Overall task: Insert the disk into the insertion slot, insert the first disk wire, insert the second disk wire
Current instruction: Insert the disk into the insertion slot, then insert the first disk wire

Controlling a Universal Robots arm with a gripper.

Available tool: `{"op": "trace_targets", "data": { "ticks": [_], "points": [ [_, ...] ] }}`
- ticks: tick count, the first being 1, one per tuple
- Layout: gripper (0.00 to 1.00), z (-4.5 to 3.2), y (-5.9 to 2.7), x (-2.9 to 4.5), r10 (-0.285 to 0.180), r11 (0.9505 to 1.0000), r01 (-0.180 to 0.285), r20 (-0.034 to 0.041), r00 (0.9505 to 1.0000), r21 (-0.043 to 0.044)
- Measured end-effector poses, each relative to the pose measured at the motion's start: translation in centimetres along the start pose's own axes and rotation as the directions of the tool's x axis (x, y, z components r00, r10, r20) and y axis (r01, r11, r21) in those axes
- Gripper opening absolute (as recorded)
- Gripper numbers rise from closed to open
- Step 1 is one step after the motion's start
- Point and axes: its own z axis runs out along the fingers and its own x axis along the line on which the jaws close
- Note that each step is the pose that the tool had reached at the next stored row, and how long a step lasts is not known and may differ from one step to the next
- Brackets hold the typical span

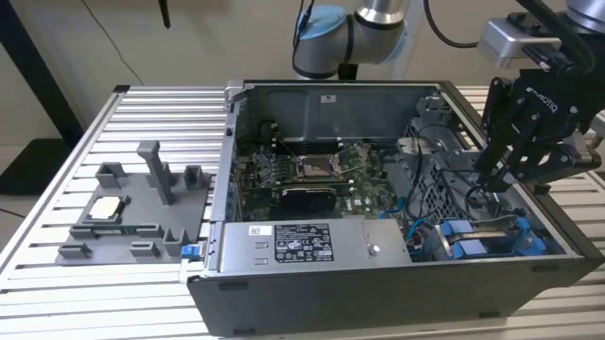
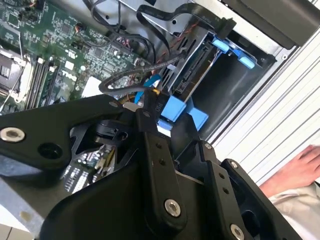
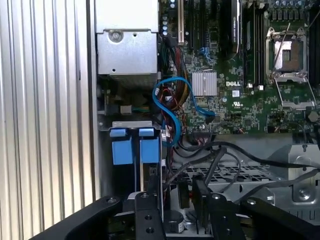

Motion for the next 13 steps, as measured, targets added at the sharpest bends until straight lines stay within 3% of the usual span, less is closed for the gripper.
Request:
{"op": "trace_targets", "data": {
  "ticks": [2,3,6,8,9,13],
  "points": [
    [0.38,0.06,0.0,0.0,0.0,1.0,0.0,0.0066,1.0,-0.0003],
    [0.31,0.07,0.0,0.0,0.0,1.0,0.0,0.0091,1.0,-0.0004],
    [0.29,0.09,0.0,-0.01,0.0,1.0,0.0,0.0141,0.9999,-0.0005],
    [0.29,0.09,0.0,0.0,0.0,1.0,0.0,0.0144,0.9999,-0.0006],
    [0.22,0.09,0.0,0.0,-0.001,1.0,0.001,0.0145,0.9999,-0.0006],
    [0.2,0.09,0.0,0.0,-0.001,1.0,0.001,0.0145,0.9999,-0.0005]
  ]
}}
